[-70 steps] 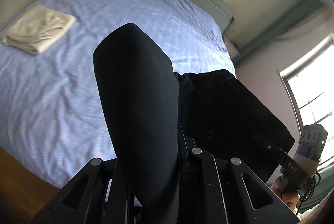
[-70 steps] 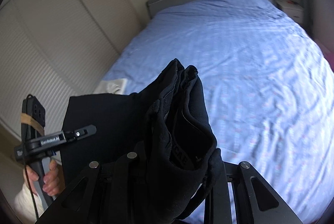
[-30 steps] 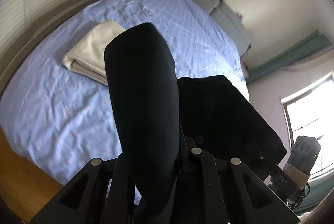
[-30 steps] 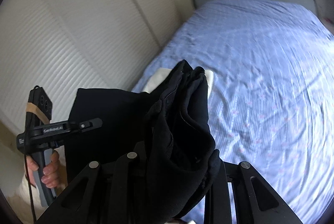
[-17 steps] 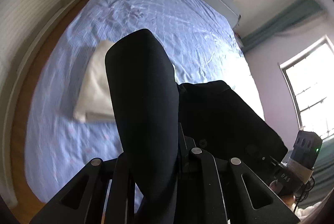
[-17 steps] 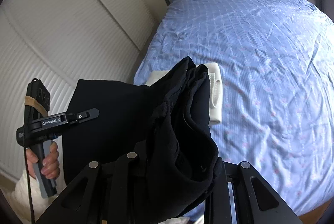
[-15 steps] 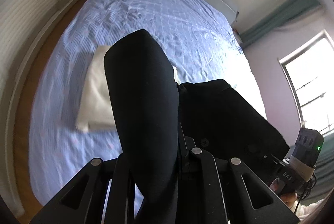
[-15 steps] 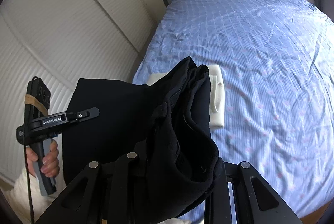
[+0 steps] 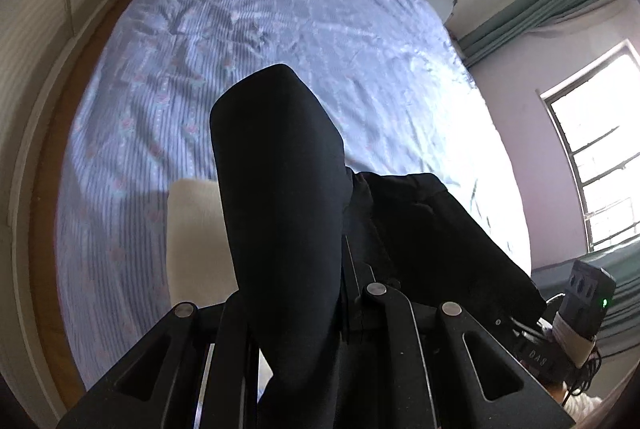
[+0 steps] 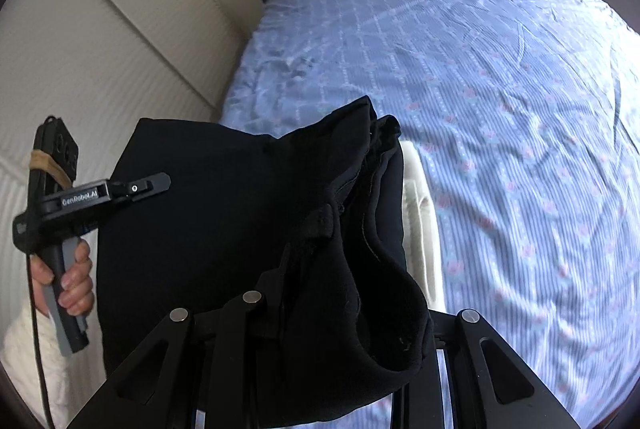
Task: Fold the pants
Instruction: 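Lift and carry the folded trousers with both tools toward the cream cloth, then lower the trousers onto the cream cloth and open both tools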
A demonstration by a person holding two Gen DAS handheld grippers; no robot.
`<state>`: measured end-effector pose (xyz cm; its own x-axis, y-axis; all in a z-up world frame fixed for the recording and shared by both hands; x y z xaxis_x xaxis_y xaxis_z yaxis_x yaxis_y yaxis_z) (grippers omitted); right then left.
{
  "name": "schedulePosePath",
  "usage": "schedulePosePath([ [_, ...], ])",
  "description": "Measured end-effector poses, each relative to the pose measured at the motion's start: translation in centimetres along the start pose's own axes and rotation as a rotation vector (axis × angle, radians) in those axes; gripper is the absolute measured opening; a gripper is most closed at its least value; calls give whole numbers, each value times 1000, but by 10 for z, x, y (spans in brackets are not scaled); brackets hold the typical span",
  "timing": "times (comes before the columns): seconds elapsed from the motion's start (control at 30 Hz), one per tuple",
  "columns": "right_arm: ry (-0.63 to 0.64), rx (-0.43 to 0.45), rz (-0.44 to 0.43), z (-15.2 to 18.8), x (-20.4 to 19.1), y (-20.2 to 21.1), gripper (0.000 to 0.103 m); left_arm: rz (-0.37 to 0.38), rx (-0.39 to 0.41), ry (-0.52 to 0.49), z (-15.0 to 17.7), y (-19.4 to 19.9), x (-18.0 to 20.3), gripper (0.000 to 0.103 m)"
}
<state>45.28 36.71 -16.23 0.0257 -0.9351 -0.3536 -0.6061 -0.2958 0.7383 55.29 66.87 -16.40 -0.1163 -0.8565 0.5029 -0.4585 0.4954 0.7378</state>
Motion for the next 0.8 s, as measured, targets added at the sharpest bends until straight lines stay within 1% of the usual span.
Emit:
schedulePosePath([
  [0.07,28,-16,38,-6,-1,-18,27,2,-23,0,-14,-20,-6,16],
  [0.17,19,-34,68,-7,3,-37,27,-13,-61,-5,-23,-46,-14,16],
  [0.27,-4,-62,94,-1,12,-51,28,-38,-101,13,-23,-69,-29,17],
  [0.33,-45,-96,101,7,19,-60,29,-64,-124,35,-21,-80,-42,18],
  [0.37,-67,-116,103,9,21,-67,30,-79,-140,55,-17,-85,-51,21],
  [0.4,-83,-134,111,13,22,-70,34,-94,-152,64,-13,-89,-59,24],
  [0.43,-93,-147,120,17,23,-73,35,-106,-159,63,-10,-91,-63,26],
  [0.47,-105,-166,136,22,25,-75,40,-120,-169,54,-6,-92,-66,30],
  [0.53,-126,-198,158,32,29,-78,42,-143,-179,45,0,-92,-69,38],
  [0.6,-144,-223,213,42,33,-76,47,-168,-184,23,5,-89,-68,45],
  [0.63,-143,-227,234,45,33,-74,47,-173,-184,18,6,-89,-68,46],
  [0.67,-133,-231,265,46,32,-74,55,-178,-183,14,7,-86,-67,46],
  [0.7,-104,-234,324,48,31,-72,62,-182,-180,15,7,-83,-67,47],
  [0.73,-89,-236,356,48,30,-70,65,-199,-168,18,7,-78,-66,50],
  [0.77,-84,-234,376,48,30,-67,66,-226,-157,13,6,-75,-67,56],
  [0.8,-84,-233,384,46,29,-64,66,-324,-118,-31,4,-65,-65,58],
])
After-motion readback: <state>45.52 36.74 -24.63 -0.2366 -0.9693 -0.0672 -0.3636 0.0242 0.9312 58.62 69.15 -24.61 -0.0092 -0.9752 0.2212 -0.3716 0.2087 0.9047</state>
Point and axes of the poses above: each gripper's, at about its wrist camera, not at the fingertips, and y roughly against the way its jaws point, x to its right, z to its underside, the point moved 1 cm from there along -y, roughly the way its jaws point, and after that the axes turned 9 degrees about x, right-handed, at the moved point
